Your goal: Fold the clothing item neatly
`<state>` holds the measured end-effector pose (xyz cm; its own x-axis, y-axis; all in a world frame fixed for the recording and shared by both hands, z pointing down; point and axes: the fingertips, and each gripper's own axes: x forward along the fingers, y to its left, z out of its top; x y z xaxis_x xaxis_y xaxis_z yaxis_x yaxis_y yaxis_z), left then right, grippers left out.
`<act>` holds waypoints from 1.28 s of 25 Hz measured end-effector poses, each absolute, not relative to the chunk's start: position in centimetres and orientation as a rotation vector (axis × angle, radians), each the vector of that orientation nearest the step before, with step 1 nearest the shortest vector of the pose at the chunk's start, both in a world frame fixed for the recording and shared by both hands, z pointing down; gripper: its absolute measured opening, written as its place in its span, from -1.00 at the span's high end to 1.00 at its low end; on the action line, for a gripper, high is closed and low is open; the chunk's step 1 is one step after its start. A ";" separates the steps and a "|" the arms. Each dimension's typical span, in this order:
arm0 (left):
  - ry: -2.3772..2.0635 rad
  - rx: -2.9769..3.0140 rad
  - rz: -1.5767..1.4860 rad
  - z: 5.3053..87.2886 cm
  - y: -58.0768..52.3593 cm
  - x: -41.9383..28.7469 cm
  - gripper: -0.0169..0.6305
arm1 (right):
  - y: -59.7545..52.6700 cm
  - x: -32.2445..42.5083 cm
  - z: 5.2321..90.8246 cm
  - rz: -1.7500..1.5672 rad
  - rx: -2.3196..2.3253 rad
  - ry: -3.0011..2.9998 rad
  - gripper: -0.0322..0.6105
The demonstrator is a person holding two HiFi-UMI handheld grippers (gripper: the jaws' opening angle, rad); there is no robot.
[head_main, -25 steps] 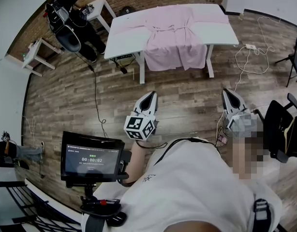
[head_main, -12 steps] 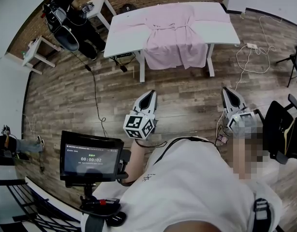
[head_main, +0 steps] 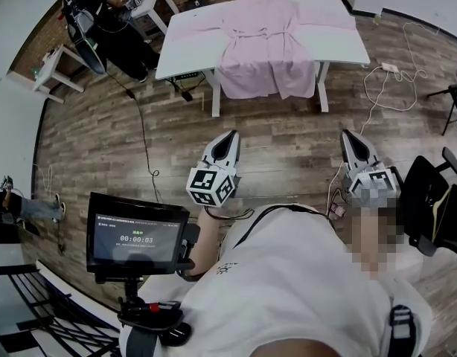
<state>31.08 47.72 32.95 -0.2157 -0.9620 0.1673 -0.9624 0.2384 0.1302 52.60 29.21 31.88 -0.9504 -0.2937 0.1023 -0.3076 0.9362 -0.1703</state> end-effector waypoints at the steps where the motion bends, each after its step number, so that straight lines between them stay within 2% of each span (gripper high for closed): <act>1: -2.299 1.813 0.004 33.1 47.5 31.4 0.94 | 28.9 52.9 32.1 0.285 0.459 -3.016 0.89; 9: -2.337 1.757 0.013 33.4 45.0 33.8 0.94 | 25.9 54.2 33.3 0.299 0.351 -3.012 0.89; 20: -2.342 1.704 0.010 34.2 42.9 32.2 0.94 | 23.5 51.6 34.1 0.322 0.280 -3.003 0.89; 26: -2.321 1.712 -0.061 35.5 42.5 28.3 0.94 | 23.6 48.8 34.4 0.295 0.325 -2.999 0.89; 32: -2.253 1.790 -0.031 35.1 39.6 21.0 0.94 | 21.9 42.3 32.8 0.264 0.406 -2.983 0.89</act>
<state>21.03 39.56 35.07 -0.2047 -0.9600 0.1909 -0.9543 0.2391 0.1791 42.28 21.90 32.76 -0.9569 -0.2538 0.1411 -0.2747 0.9489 -0.1556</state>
